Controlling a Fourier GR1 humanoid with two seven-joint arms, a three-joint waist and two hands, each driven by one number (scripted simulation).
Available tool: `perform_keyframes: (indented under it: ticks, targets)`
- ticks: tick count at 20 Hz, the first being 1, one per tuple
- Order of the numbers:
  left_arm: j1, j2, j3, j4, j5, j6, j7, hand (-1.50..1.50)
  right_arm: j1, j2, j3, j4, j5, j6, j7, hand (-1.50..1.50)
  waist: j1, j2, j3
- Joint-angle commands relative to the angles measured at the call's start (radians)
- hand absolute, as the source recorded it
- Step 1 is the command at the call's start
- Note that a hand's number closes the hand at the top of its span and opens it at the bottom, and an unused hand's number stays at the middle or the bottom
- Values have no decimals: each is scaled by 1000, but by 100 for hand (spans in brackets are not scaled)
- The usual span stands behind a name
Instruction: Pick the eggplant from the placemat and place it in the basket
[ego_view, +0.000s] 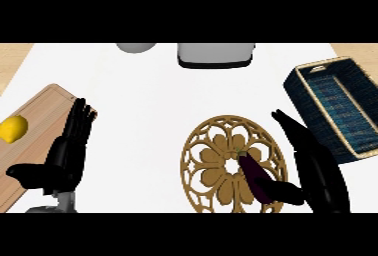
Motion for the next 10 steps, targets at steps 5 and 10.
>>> perform_keyframes:
  ticks: [5, 10]
  targets:
    - [5, -9, -23, -34, -2, -8, 8, 0, -118, -137, 24, -208, 5, 484, 466, -150, 27, 6, 2]
    - [-6, -14, -16, -1, -9, -15, -28, 0, -199, -45, 45, -329, -190, 683, 694, -150, 39, 17, 6]
